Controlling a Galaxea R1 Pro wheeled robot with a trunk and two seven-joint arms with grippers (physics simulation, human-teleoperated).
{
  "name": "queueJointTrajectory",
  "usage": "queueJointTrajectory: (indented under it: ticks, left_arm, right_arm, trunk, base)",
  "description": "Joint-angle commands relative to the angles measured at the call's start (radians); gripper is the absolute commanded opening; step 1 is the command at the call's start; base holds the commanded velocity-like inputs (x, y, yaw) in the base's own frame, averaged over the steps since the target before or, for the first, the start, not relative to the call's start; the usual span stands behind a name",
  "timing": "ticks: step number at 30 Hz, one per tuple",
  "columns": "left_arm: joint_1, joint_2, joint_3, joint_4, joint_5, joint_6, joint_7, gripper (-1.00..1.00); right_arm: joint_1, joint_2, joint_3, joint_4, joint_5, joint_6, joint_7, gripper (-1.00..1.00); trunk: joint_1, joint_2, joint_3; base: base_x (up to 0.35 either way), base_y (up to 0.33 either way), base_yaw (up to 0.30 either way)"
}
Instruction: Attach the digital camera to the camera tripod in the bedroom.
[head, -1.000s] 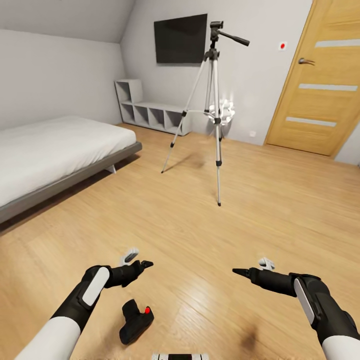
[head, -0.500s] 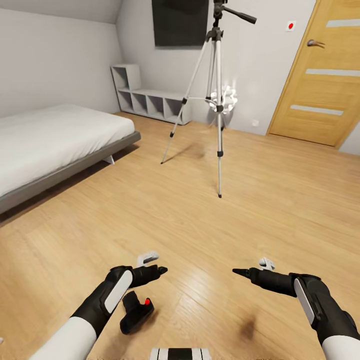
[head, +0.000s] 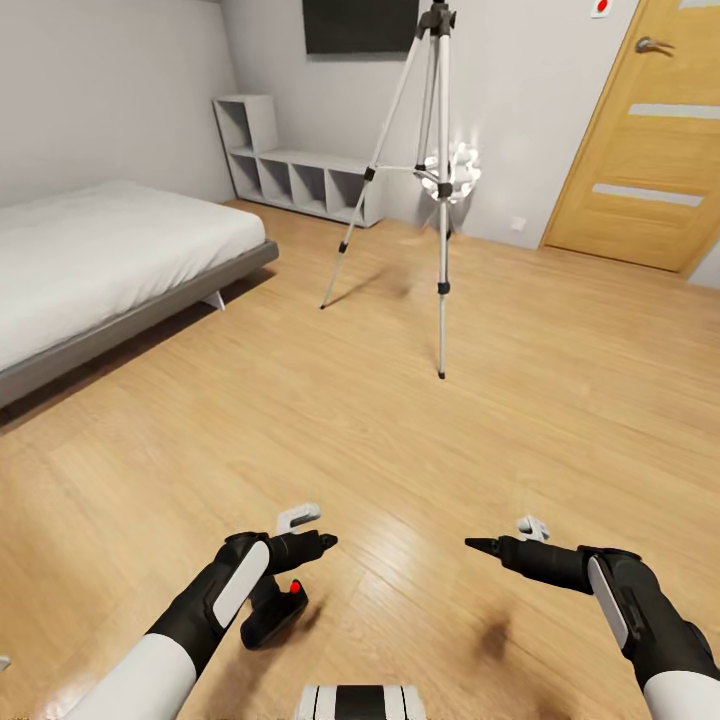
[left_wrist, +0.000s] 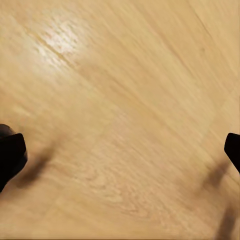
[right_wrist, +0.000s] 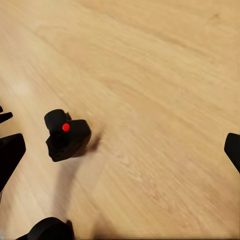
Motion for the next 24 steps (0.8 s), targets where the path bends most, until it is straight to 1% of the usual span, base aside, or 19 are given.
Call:
queueJointTrajectory:
  ticks: [1,15,24]
  left_arm:
    - [0.000,0.000,-0.001,-0.001,0.008,0.003,0.005,1.00]
    - [0.000,0.000,-0.001,-0.002,0.008,0.005,0.006,1.00]
    - [0.000,0.001,-0.001,-0.021,0.017,0.015,0.005,1.00]
  right_arm:
    - [0.000,0.000,-0.001,0.000,-0.008,0.008,-0.002,1.00]
    - [0.000,0.000,-0.001,0.000,-0.007,0.007,-0.002,1.00]
    - [-0.001,0.001,-0.001,0.000,-0.006,0.005,-0.003,1.00]
  trunk:
    - [0.000,-0.001,-0.005]
    - [0.007,-0.004,-0.059]
    - [0.007,-0.004,-0.059]
  base:
    - [0.000,0.000,0.000]
    - [0.000,0.000,0.000]
    - [0.000,0.000,0.000]
